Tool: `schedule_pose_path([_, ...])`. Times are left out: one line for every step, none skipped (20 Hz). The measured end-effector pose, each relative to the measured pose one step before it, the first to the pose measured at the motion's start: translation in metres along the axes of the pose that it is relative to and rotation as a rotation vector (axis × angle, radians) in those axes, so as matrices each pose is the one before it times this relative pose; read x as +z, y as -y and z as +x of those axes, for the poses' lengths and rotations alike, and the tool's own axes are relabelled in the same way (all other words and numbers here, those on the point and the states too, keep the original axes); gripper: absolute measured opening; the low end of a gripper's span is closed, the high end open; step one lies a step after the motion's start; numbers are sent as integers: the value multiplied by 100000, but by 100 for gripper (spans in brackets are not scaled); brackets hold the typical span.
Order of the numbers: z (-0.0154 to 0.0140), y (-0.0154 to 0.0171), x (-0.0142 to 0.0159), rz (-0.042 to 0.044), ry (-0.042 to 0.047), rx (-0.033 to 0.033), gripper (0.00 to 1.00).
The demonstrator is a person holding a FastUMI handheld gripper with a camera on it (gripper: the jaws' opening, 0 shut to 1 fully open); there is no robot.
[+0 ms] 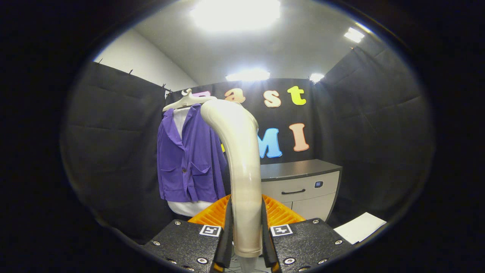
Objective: Iron the clothes twice with a garment steamer, once on the left side and once on the right side.
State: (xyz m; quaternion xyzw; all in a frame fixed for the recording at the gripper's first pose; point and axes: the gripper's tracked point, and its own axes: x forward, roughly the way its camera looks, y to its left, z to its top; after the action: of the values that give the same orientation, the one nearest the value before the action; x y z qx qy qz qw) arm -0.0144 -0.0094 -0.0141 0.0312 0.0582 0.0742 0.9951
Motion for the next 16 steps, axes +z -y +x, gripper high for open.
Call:
schedule_pose_path([-27, 208, -83, 284, -320, -439, 33])
schedule_pose_path([-69, 302, -88, 292, -403, -310, 33])
schedule_pose_path([-81, 188, -156, 216, -405, -203, 33])
schedule_pose_path([-304, -51, -363, 266, -678, 68, 33])
schedule_pose_path([-120, -101, -163, 259, -202, 210, 33])
schedule_pose_path([-101, -7, -298, 15, -715, 256, 33])
schedule_pose_path([24, -93, -170, -199, -640, 300, 33])
schedule_pose_path([90, -50, -239, -99, -397, 283, 33])
schedule_pose_path([-13, -88, -166, -273, -249, 259, 33])
schedule_pose_path([153, -34, -92, -213, -133, 213, 33])
schedule_pose_path([107, -33, 33, -146, 44, 103, 33])
schedule_pose_path([133, 76, 41, -158, 33, 92, 33])
schedule_pose_path([156, -8, -54, -108, -252, -47, 33])
schedule_pose_path([113, 80, 23, -48, 62, -165, 33])
schedule_pose_path([215, 156, 44, -146, -163, -178, 33])
schedule_pose_path([158, 136, 2, -13, 30, -131, 33])
